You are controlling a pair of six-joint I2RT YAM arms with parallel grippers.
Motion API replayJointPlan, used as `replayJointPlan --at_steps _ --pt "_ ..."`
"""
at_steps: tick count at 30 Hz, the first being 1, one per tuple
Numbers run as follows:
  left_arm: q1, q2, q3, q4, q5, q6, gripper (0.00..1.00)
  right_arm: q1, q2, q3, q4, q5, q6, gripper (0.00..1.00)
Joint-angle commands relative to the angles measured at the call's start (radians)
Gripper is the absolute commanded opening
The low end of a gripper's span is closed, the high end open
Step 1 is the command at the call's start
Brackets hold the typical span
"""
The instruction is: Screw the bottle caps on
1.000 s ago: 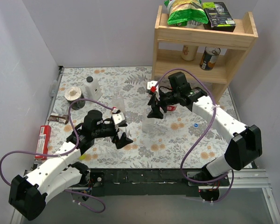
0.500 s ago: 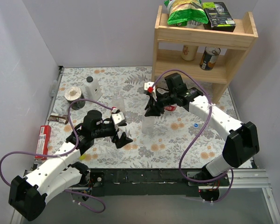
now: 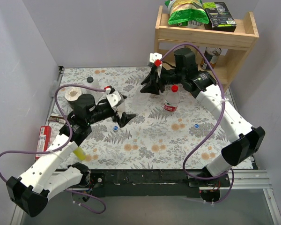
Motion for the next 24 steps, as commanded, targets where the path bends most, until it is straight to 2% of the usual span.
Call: replayJointPlan --at_steps 1,7,11,21,24 --pt "-0.006 -0.007 -0.123 0.009 0.098 -0.058 0.98 -0.007 0.027 0.059 0.016 -0.074 0.081 0.13" --pt "-0.006 0.017 -0.196 0.145 0.007 -0.099 0.98 -0.005 0.019 0.067 0.033 -0.133 0.138 0.12" --pt "-0.008 0.063 -0.210 0.215 0.002 -0.097 0.98 -0.004 0.013 0.048 0.060 -0.171 0.175 0.11" --pt "-0.014 0.202 -0.175 0.281 0.114 -0.114 0.98 0.018 -0.008 0.027 0.097 -0.181 0.222 0.11" --pt "-0.014 0.200 -0.181 0.303 0.140 -0.111 0.92 0.018 -0.008 0.025 0.082 -0.174 0.208 0.10"
